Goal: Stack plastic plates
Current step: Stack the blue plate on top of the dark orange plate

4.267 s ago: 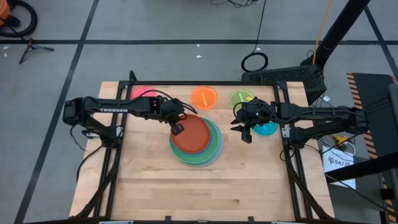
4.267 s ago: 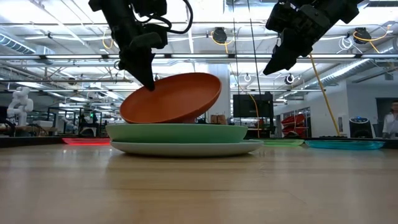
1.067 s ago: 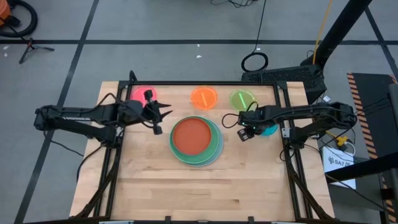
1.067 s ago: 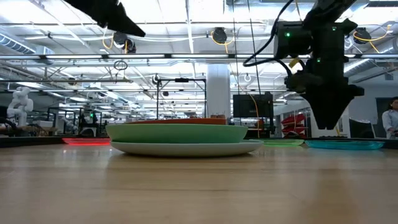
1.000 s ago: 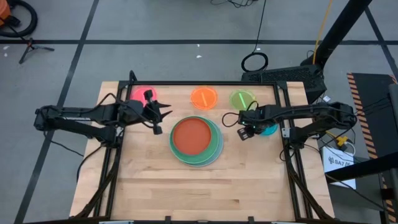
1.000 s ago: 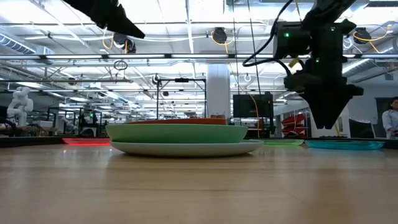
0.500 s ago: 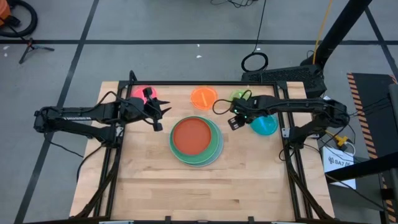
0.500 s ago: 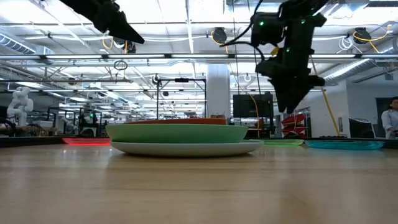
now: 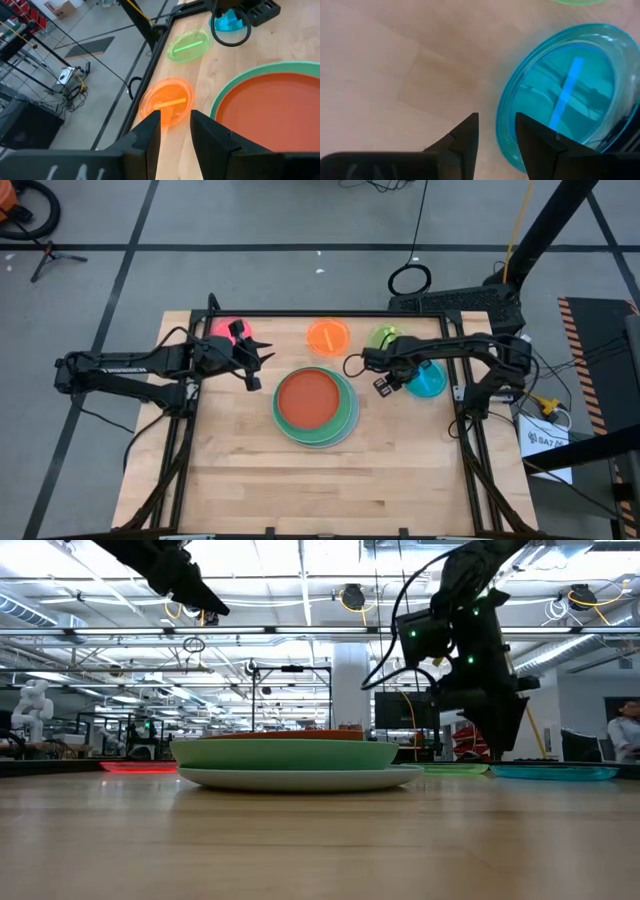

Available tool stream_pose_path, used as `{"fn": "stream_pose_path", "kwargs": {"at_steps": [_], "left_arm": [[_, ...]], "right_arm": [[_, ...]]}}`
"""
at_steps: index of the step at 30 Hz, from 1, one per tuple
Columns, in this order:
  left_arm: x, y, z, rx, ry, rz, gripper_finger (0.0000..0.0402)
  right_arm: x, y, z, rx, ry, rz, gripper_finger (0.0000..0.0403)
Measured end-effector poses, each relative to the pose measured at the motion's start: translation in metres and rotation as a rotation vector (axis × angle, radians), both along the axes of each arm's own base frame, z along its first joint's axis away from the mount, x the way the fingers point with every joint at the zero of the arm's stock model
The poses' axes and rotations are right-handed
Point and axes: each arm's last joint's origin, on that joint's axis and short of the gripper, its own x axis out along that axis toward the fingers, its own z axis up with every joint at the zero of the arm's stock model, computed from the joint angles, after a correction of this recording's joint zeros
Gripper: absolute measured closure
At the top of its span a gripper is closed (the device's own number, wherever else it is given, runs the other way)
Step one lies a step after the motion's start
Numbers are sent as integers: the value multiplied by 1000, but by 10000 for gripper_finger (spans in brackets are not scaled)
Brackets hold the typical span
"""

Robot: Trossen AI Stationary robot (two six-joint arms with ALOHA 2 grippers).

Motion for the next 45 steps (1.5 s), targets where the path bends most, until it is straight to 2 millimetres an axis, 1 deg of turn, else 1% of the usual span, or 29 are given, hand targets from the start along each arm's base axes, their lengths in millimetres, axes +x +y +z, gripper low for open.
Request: {"fn": "stream_pose_path", "kwargs": {"at_steps": [3, 9, 19, 23, 26, 32, 33, 37, 40, 45], "left_arm": [[0, 0, 0, -7, -2, 3, 289], [0, 0, -1, -15, -2, 7, 289], [0, 0, -1, -27, -9, 14, 289], [0, 0, 0, -26, -9, 13, 289], [0, 0, 0, -26, -9, 13, 289], [0, 0, 0, -35, -15, 18, 289], [0, 0, 0, -35, -15, 18, 289], [0, 0, 0, -34, -16, 18, 289], [0, 0, 0, -32, -15, 16, 289], [0, 0, 0, -48, -30, 25, 289]], "right_arm": [[2, -2, -6, -25, 23, 6, 282], [7, -4, -18, -15, 46, 29, 282], [10, -8, -36, -30, 132, 61, 283], [11, -8, -40, -36, 143, 64, 296], [12, -9, -41, -45, 138, 66, 322], [12, -9, -42, -44, 136, 65, 390], [12, -9, -41, -45, 139, 65, 396], [10, -6, -40, -50, 158, 53, 392], [7, -2, -36, -22, 174, 55, 393], [4, 8, -23, -20, 167, 95, 400]]}}
